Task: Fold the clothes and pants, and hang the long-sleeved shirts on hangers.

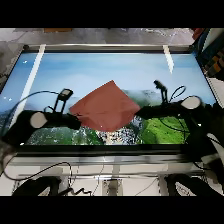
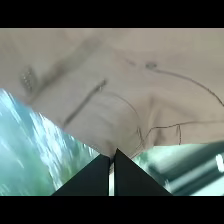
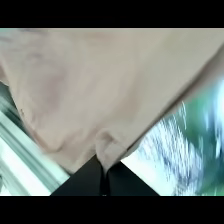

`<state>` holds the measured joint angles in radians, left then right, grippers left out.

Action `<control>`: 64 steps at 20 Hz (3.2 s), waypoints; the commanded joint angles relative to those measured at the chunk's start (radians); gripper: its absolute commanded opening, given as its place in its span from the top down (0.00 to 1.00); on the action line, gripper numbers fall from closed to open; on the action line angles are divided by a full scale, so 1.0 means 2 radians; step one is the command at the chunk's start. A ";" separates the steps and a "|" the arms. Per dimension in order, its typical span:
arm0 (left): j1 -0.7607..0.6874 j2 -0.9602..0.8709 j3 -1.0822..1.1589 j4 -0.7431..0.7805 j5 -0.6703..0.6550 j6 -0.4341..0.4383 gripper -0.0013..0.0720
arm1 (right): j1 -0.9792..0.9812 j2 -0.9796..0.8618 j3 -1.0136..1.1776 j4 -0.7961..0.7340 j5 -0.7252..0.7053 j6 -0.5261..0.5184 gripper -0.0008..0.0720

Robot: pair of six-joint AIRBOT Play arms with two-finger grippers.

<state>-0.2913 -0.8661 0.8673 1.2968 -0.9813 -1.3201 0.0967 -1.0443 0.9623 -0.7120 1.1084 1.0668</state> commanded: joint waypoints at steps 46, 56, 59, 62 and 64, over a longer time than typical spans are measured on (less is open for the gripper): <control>0.105 -0.062 -0.136 -0.060 0.092 -0.069 0.04 | -0.050 -0.251 0.142 -0.113 0.004 0.196 0.04; 0.105 -0.062 -0.136 -0.060 0.096 -0.069 0.04 | -0.031 -0.470 0.298 -0.048 0.045 0.096 0.04; 0.105 -0.062 -0.136 -0.060 0.096 -0.069 0.04 | 0.004 -0.492 0.322 -0.048 0.065 0.068 0.04; 0.105 -0.062 -0.136 -0.058 0.100 -0.069 0.04 | 0.039 -0.492 0.325 -0.043 0.065 0.022 0.21; 0.105 -0.062 -0.136 -0.048 0.107 -0.069 0.04 | 0.055 -0.491 0.325 -0.028 0.064 -0.006 0.51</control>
<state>-0.0814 -0.9897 0.5957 1.1835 -0.7837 -1.4582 0.1574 -2.0171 1.5997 -0.7986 1.2282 1.1431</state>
